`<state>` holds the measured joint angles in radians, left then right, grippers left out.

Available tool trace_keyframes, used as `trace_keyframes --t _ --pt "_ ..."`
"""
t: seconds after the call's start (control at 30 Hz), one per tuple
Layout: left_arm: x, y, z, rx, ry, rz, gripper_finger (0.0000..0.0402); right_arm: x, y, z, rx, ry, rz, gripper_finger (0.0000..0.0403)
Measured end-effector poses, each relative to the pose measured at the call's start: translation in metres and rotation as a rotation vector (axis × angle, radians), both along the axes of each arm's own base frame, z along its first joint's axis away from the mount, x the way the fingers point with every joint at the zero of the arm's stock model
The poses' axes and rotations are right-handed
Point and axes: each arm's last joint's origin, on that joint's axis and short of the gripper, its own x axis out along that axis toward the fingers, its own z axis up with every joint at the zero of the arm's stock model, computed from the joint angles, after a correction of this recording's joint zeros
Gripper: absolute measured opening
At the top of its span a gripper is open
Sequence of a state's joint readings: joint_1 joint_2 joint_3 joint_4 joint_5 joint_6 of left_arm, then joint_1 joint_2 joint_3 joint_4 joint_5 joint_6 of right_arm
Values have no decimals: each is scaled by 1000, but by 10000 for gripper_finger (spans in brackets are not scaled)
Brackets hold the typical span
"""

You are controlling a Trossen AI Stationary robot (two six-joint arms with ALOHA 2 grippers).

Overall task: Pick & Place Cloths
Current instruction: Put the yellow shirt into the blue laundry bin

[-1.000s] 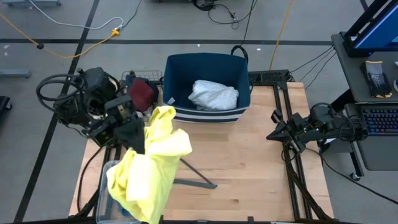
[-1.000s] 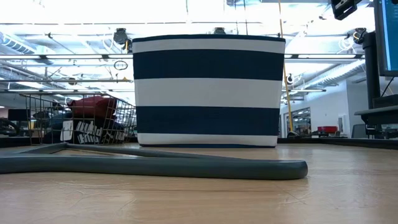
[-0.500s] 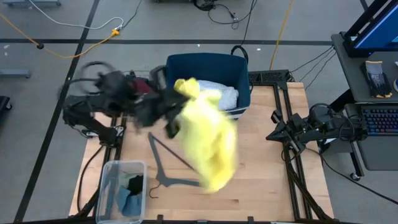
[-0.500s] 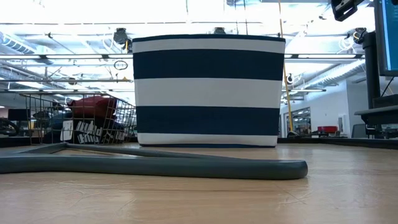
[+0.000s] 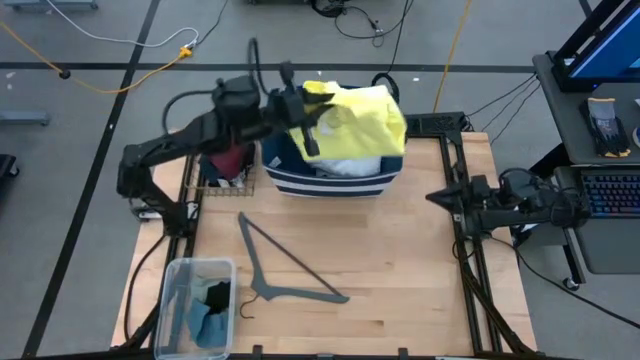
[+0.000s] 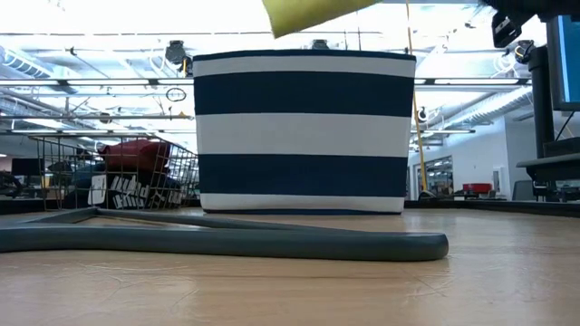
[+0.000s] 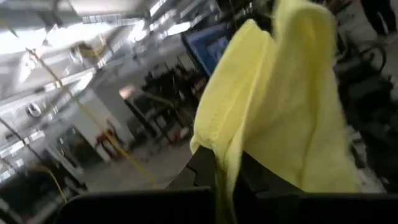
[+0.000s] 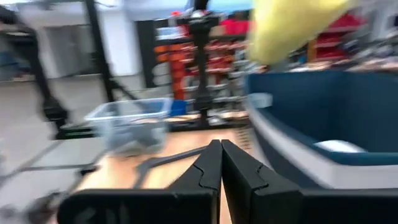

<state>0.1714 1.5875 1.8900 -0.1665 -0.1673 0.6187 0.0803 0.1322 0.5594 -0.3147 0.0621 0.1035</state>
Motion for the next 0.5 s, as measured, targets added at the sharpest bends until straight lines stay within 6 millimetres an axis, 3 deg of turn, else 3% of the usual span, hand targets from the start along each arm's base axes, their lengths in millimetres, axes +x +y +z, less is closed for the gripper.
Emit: trace_keyframes --t 0.17,0.5 --pt "1 37 -12 -92 46 55 7 -9 -4 0 -94 -24 -127 1" --pt "-5 100 -40 -222 178 93 7 -16 -5 1 -129 -61 -136 1"
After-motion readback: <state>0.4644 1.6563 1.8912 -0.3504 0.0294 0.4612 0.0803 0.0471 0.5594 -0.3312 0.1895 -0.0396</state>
